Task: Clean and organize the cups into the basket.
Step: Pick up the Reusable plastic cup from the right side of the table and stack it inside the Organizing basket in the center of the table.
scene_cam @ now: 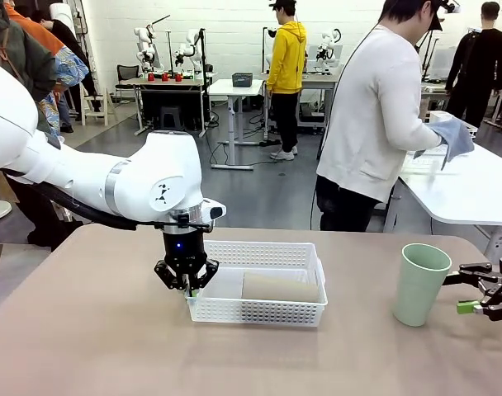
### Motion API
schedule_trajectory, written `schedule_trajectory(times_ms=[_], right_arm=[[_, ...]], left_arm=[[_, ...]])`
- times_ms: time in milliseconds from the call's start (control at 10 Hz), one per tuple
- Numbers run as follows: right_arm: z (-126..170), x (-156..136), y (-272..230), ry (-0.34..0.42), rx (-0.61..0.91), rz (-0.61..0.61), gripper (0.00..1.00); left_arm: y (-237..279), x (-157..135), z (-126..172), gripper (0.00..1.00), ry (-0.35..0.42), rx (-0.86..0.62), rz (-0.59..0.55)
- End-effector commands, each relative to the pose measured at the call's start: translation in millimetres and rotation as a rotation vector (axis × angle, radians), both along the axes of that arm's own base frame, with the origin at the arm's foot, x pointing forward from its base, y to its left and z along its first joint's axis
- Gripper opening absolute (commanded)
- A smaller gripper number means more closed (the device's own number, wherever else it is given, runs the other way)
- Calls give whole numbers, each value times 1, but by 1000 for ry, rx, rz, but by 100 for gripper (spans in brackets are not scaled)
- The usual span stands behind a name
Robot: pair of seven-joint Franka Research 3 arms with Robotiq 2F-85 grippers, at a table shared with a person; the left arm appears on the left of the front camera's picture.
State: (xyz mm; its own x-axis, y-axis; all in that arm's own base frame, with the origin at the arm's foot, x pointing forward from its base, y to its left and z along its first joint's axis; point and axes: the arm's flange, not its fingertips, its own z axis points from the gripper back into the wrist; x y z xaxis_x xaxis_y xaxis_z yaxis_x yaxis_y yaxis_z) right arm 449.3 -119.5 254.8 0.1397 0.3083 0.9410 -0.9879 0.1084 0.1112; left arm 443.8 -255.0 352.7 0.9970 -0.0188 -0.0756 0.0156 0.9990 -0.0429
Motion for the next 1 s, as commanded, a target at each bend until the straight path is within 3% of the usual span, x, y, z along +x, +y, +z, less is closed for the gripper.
schedule_trajectory(times_ms=[0, 900], right_arm=[[-6, 5, 12, 28, -3, -18, 100], [-23, -1, 78, 34, -26, 110, 100]], left_arm=[[-1, 0, 1, 0, 4, 3, -1], [-1, 0, 1, 0, 4, 3, -1]])
